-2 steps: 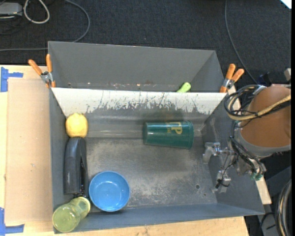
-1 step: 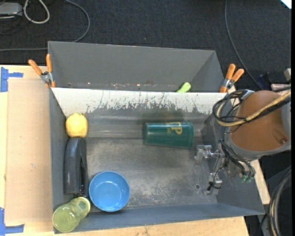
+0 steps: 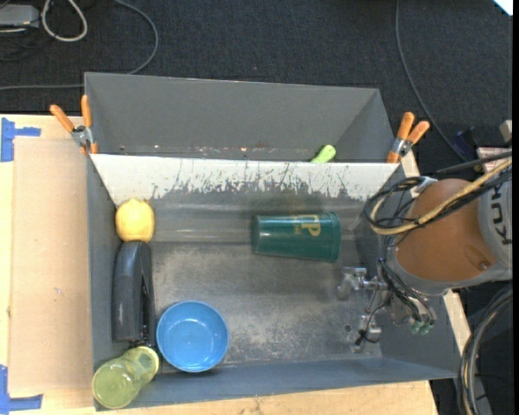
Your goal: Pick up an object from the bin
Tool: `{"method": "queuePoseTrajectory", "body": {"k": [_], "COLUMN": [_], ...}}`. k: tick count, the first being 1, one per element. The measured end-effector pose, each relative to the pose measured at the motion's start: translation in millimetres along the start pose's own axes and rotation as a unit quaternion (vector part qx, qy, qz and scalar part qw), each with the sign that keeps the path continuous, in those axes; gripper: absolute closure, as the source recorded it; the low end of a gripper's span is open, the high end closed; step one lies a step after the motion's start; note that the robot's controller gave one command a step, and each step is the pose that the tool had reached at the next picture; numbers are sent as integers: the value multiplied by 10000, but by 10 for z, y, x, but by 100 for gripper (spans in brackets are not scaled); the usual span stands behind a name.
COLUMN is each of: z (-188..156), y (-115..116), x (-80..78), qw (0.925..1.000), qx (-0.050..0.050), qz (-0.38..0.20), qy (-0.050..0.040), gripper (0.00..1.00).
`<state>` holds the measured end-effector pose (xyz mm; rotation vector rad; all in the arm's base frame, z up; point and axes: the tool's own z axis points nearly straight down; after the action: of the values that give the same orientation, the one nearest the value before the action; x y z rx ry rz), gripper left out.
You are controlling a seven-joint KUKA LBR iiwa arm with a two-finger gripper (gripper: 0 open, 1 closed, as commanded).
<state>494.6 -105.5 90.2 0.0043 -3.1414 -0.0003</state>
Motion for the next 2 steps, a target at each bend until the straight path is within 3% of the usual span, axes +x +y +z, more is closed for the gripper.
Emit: {"method": "queuePoseTrajectory", "body": {"k": [1, 2], "z": [206, 207], "y": [-96, 943], "x": [-24, -233], "qw": [9998, 9994], "qx": [13, -31], "qz": [-204, -334], "qy": [16, 5], "gripper": [0, 0]}}
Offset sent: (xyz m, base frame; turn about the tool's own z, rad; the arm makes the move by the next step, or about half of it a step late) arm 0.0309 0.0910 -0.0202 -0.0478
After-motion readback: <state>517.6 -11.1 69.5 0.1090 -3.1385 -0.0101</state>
